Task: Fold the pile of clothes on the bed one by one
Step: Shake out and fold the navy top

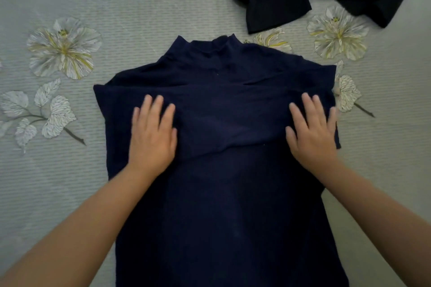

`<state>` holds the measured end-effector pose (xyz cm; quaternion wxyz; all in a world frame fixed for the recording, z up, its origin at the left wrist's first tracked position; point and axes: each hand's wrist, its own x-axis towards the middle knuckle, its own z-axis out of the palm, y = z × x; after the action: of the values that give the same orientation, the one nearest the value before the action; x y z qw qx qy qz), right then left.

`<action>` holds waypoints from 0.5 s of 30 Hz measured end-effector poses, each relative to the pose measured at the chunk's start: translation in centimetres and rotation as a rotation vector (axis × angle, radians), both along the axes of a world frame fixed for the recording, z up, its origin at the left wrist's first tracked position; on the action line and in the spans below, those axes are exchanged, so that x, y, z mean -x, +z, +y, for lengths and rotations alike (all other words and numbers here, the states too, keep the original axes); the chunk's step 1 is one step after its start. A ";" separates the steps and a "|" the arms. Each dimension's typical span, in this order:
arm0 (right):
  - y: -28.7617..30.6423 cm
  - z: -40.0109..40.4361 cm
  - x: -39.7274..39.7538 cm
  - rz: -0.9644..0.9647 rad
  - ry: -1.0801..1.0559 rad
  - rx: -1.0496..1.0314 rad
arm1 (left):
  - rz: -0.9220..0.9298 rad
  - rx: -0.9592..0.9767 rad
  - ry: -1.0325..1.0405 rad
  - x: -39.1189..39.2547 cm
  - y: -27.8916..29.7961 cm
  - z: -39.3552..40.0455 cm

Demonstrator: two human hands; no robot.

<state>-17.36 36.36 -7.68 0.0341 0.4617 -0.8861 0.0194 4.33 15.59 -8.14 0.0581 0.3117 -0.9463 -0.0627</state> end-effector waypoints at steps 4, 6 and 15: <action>-0.4 7.4 -6.6 -0.130 0.052 -0.071 | -0.148 -0.145 -0.097 -5.9 -1.2 10.0; -0.4 11.3 -8.5 -0.238 -0.137 -0.081 | -0.267 -0.238 -0.050 -9.3 -1.4 14.0; -0.2 19.2 -12.6 -0.449 -0.521 -0.275 | -0.326 -0.294 0.135 -13.3 -1.1 20.5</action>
<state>-4.74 55.53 -7.87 -0.2196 0.2053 -0.9537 -0.0086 17.67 36.05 -9.22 -0.1377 0.3855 -0.9008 -0.1449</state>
